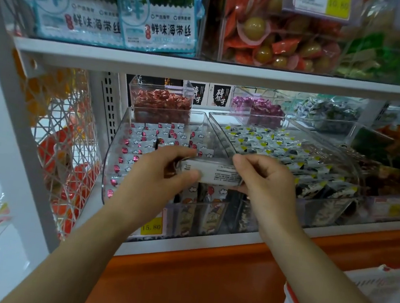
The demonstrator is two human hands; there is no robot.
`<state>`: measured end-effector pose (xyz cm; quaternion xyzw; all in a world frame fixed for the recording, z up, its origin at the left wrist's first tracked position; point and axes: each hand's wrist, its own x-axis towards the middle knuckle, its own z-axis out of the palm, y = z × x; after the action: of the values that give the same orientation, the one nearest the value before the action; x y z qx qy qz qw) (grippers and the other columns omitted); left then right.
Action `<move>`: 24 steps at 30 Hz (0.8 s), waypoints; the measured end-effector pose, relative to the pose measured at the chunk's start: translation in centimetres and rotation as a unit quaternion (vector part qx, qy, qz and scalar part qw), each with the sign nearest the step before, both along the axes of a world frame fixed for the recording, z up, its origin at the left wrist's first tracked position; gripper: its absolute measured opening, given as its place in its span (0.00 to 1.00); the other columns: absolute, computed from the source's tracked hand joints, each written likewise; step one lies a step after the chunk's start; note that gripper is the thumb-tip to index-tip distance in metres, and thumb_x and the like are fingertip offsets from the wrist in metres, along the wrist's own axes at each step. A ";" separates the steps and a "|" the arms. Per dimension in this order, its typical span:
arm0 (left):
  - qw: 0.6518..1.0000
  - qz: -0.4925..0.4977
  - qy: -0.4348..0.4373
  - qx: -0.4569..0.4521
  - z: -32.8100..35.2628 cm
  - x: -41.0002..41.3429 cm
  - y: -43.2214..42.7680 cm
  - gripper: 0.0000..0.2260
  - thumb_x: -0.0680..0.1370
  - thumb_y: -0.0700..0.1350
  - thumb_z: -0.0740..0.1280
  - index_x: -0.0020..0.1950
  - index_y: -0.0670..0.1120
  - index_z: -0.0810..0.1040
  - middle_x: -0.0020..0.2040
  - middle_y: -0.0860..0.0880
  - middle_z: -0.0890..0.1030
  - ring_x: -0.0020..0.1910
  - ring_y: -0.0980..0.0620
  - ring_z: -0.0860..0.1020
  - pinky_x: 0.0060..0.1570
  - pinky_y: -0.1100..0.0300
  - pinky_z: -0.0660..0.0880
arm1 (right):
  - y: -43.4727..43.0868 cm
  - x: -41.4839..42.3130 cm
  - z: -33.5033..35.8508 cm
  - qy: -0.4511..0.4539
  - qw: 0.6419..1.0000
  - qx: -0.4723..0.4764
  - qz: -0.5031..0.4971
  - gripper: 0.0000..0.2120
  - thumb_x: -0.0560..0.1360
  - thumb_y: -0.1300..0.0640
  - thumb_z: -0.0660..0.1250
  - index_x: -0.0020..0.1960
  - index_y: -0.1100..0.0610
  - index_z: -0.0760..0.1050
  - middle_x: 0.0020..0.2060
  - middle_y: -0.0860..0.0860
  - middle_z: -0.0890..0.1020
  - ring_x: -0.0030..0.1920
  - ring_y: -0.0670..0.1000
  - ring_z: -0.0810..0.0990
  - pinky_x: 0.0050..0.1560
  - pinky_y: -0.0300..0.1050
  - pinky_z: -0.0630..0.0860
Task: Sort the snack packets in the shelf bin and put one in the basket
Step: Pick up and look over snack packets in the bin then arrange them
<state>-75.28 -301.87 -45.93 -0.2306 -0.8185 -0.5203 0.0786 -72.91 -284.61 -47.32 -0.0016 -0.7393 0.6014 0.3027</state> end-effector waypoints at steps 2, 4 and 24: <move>1.000 0.007 0.005 0.024 0.1 -0.1 0.1 0.10 0.78 0.45 0.63 0.58 0.54 0.75 0.44 0.53 0.79 0.34 0.67 0.76 0.30 0.76 0.70 | -0.2 0.1 0.2 0.008 0.996 -0.042 0.080 0.06 0.74 0.58 0.69 0.48 0.48 0.79 0.44 0.48 0.82 0.46 0.50 0.83 0.46 0.44 0.82; 0.996 0.004 -0.028 0.084 0.2 -0.2 0.3 0.08 0.79 0.44 0.61 0.55 0.51 0.77 0.46 0.51 0.81 0.39 0.63 0.79 0.35 0.73 0.74 | -0.4 0.1 0.2 0.004 0.991 -0.016 0.132 0.16 0.73 0.60 0.70 0.57 0.46 0.75 0.49 0.47 0.82 0.47 0.46 0.83 0.46 0.37 0.80; 0.880 0.051 0.000 -0.472 -0.1 -12.2 0.7 0.19 0.81 0.57 0.47 0.57 0.47 0.71 0.62 0.45 0.73 0.65 0.47 0.68 0.65 0.37 0.60 | 0.0 -2.9 0.7 -0.003 0.995 -0.082 -0.047 0.13 0.73 0.55 0.71 0.55 0.54 0.71 0.47 0.47 0.78 0.34 0.45 0.83 0.32 0.29 0.74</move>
<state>-87.45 -301.19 -46.05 -0.1986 -0.9776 -0.0676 -0.0134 -75.86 -284.62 -46.60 -0.0632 -0.6872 0.6453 0.3276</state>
